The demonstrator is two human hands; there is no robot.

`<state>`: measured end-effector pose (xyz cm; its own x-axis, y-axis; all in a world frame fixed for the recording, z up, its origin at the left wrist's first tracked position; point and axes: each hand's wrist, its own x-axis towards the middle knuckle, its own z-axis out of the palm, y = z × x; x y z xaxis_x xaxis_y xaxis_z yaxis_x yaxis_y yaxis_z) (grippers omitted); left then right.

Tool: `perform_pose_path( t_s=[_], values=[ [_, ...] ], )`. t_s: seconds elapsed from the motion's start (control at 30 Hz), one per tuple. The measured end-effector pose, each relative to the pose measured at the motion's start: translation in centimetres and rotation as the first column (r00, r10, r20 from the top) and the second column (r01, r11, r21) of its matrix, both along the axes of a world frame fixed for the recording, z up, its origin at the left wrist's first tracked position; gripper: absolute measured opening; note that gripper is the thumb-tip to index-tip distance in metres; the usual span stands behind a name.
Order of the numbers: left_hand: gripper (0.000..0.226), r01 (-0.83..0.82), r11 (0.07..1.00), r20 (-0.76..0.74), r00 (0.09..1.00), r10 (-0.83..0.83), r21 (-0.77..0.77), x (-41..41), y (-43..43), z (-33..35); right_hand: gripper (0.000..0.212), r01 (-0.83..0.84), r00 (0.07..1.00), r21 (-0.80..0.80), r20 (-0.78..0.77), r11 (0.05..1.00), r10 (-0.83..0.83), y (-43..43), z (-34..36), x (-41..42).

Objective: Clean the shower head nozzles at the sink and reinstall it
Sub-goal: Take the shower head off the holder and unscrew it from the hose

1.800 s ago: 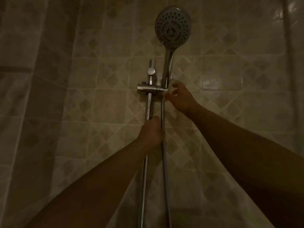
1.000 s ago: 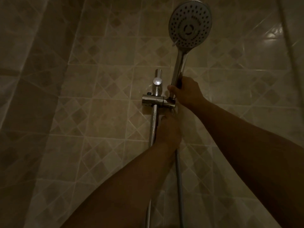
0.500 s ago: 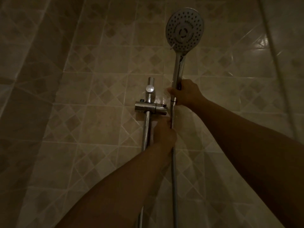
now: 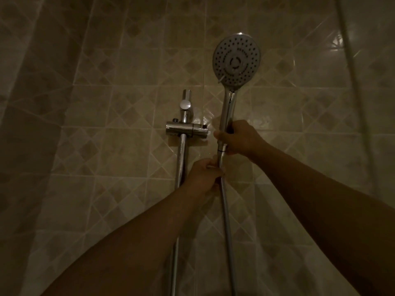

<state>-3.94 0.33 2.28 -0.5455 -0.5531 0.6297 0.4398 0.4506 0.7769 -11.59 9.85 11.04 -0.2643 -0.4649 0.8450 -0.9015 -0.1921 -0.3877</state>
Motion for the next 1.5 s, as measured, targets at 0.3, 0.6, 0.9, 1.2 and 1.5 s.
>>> perform_pose_path(
  t_s=[0.3,0.6,0.9,1.2,1.5],
  values=[
    [0.013,0.139,0.986,0.035,0.989,-0.143,0.087,0.5,0.5,-7.2,0.031,0.003,0.999,0.120,0.045,0.993,-0.009,0.2,-9.6,-1.2],
    [0.017,0.267,0.921,0.096,0.948,-0.304,0.283,0.3,1.9,-17.3,0.027,-0.145,0.975,0.244,0.203,0.959,0.096,0.9,-20.9,-1.6],
    [0.024,0.182,0.943,0.204,0.948,-0.243,0.277,3.5,3.7,-28.4,0.020,-0.409,0.760,0.108,0.591,0.906,0.273,1.1,-30.4,3.0],
    [0.015,0.164,0.879,0.327,0.885,-0.332,0.449,11.3,4.9,-38.4,0.026,-0.569,0.475,0.063,0.839,0.820,0.265,0.2,-40.1,9.1],
    [0.040,-0.228,0.826,0.567,0.813,-0.130,0.515,13.7,9.4,-45.4,0.035,-0.414,0.211,0.004,0.973,0.910,0.091,0.7,-48.4,13.8]
  ],
)
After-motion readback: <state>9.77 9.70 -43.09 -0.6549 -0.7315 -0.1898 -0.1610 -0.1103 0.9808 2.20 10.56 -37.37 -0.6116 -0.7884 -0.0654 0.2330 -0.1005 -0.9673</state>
